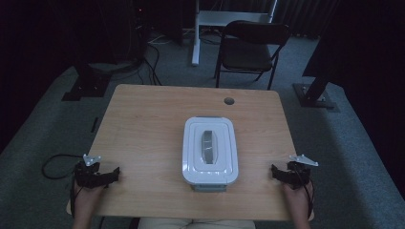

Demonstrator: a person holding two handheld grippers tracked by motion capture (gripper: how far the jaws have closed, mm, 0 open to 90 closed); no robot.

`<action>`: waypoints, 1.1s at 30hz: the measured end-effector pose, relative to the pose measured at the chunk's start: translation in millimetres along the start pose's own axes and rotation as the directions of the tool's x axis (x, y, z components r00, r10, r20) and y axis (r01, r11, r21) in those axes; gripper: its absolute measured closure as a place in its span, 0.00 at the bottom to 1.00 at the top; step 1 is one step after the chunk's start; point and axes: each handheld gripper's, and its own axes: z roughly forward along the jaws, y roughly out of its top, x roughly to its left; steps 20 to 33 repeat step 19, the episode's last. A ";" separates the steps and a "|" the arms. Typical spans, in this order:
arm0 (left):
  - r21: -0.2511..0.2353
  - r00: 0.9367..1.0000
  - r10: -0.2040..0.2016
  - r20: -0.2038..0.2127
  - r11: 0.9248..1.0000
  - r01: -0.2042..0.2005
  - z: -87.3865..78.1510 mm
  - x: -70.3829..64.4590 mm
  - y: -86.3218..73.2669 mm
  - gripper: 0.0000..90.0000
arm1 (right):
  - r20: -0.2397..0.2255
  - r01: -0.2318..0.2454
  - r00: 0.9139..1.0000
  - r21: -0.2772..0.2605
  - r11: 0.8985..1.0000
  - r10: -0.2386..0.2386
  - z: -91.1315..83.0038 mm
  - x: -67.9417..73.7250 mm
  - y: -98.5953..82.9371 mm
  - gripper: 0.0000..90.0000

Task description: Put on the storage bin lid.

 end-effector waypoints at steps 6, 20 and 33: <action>0.000 1.000 0.001 0.001 1.000 -0.001 0.1 0.0 0.0 0.01 | 0.004 -0.005 1.000 0.000 1.000 0.005 1.0 -0.2 1.0 0.14; -0.001 1.000 0.000 0.001 1.000 0.000 0.1 0.0 0.0 0.01 | 0.005 -0.007 1.000 -0.001 1.000 0.007 1.0 -0.1 0.9 0.14; -0.001 1.000 0.000 0.001 1.000 0.000 0.1 0.0 0.0 0.01 | 0.005 -0.007 1.000 -0.001 1.000 0.007 1.0 -0.1 0.9 0.14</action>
